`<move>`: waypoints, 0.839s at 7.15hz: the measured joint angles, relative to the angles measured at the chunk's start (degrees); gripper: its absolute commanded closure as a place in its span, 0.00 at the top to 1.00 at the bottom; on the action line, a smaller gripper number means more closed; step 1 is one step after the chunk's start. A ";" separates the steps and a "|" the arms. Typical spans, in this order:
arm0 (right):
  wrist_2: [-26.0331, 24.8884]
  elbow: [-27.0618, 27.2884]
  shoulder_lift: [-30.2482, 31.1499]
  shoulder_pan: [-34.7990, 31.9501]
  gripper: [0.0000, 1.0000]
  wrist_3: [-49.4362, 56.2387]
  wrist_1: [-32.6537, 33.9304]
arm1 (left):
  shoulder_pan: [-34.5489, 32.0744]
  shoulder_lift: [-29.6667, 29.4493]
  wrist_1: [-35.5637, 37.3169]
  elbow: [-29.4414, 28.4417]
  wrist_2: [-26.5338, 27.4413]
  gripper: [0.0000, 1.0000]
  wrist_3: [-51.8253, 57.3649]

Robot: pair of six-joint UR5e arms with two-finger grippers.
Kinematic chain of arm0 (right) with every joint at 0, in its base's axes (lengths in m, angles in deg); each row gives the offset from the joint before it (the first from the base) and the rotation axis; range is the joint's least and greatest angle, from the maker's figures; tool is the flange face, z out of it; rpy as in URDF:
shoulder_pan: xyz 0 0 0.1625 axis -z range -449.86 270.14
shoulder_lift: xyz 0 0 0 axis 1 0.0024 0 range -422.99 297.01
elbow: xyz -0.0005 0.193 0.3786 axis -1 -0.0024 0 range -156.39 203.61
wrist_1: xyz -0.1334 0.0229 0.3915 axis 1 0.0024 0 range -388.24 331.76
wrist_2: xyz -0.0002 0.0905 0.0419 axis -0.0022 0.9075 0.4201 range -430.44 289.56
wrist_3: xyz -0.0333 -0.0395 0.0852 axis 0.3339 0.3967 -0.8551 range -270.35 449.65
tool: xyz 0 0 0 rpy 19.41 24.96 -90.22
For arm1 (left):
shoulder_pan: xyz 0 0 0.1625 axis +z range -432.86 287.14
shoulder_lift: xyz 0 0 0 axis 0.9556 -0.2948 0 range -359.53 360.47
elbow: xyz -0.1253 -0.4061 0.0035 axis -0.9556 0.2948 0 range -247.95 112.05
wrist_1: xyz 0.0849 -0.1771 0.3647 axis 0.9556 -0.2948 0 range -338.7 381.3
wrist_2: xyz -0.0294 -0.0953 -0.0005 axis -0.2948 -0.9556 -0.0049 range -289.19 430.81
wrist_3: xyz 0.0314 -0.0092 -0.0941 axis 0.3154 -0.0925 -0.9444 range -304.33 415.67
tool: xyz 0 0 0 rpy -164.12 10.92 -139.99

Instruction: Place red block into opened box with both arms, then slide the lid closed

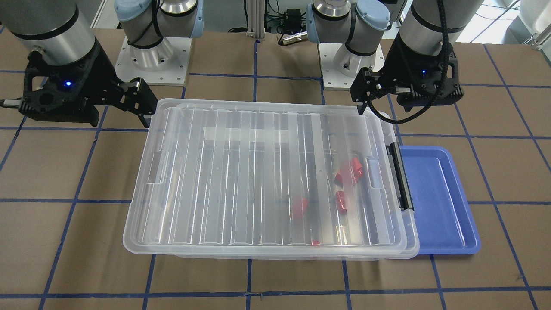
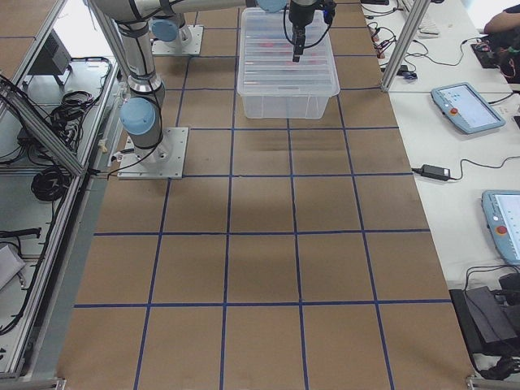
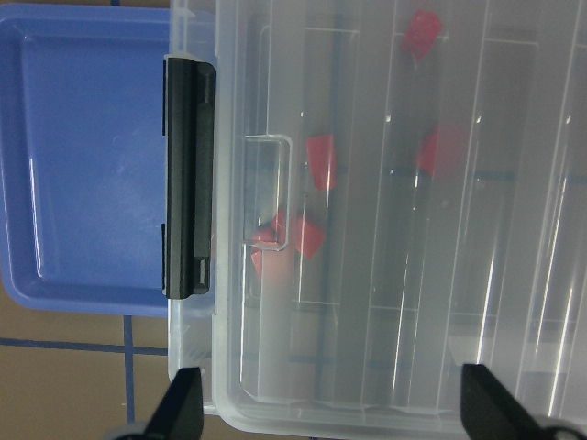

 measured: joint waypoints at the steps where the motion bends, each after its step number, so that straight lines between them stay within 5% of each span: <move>1: 0.32 0.07 0.16 -0.78 1.00 -0.48 0.04 | 0.00 0.02 0.05 -0.18 0.02 1.00 0.02; 6: 0.19 0.29 0.21 -1.26 1.00 -0.66 0.33 | 0.08 0.55 0.77 0.08 -0.06 1.00 0.22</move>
